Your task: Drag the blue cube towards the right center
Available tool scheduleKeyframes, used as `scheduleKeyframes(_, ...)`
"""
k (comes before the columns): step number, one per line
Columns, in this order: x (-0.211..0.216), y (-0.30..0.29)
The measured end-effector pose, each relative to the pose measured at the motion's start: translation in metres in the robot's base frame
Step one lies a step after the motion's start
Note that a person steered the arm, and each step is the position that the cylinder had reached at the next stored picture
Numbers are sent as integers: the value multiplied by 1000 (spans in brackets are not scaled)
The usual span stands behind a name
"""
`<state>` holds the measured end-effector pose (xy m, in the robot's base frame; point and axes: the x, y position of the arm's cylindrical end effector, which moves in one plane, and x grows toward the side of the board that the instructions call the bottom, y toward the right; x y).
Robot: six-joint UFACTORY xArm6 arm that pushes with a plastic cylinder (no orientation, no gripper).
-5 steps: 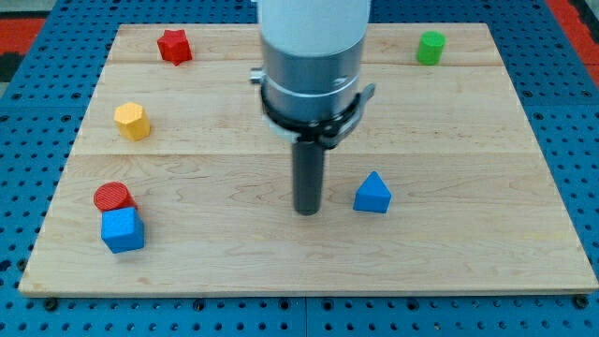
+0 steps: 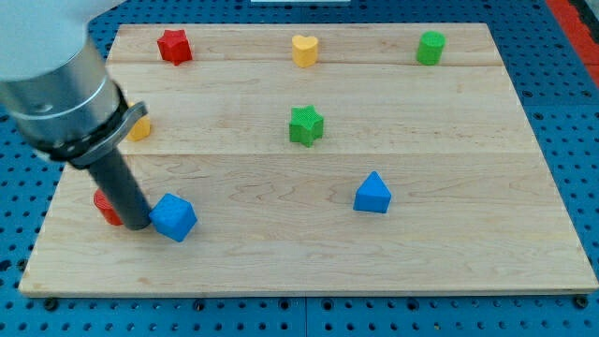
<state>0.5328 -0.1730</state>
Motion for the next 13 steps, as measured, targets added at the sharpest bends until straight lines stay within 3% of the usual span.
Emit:
scheduleKeyframes(1,-12,38)
scheduleKeyframes(3,24,5)
scheduleKeyframes(5,10,179)
scheduleKeyframes(6,-25,172)
scheduleKeyframes(7,-17,152)
scheduleKeyframes(8,-55,119)
scheduleKeyframes(10,-52,261)
scheduleKeyframes(12,-100,286)
scheduleKeyframes(13,-100,345)
